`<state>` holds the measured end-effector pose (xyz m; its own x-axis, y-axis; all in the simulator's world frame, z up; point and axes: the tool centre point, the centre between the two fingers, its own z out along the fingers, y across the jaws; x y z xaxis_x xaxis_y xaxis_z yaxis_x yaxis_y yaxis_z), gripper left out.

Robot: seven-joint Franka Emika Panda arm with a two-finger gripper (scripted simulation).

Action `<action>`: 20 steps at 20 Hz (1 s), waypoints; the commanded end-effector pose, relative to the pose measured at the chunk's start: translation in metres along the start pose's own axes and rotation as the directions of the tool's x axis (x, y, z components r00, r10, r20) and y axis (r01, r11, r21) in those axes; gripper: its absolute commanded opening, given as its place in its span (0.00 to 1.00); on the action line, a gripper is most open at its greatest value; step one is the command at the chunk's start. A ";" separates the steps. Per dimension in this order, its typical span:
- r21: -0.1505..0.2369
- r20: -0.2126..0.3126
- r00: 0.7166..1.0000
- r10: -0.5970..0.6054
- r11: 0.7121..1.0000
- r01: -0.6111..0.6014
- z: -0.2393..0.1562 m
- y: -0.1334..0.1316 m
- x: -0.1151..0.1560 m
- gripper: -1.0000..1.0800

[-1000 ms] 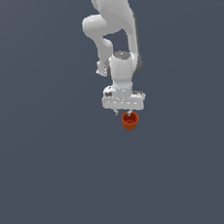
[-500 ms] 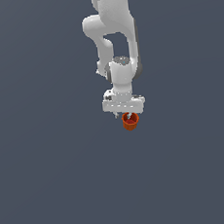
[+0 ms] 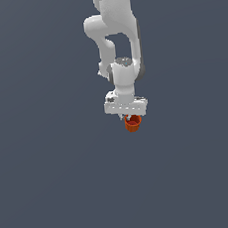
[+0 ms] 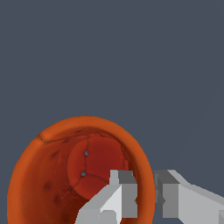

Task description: Pick up the object and move it to a goal position.

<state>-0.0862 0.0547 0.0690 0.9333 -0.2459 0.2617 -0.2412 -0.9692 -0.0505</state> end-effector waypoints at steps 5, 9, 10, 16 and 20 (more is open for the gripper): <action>0.000 0.000 1.000 0.000 1.000 0.000 -0.003 -0.001 -0.001 0.00; 0.000 0.000 1.000 0.000 1.000 0.000 -0.014 -0.004 -0.002 0.00; 0.001 0.000 1.000 0.001 1.000 -0.001 -0.017 -0.005 -0.003 0.00; 0.002 0.001 1.000 0.001 1.000 -0.001 -0.047 -0.014 -0.008 0.00; 0.002 0.001 1.000 0.001 1.000 -0.001 -0.073 -0.021 -0.012 0.00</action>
<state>-0.1084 0.0761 0.1274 0.9338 -0.2468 0.2590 -0.2418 -0.9690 -0.0515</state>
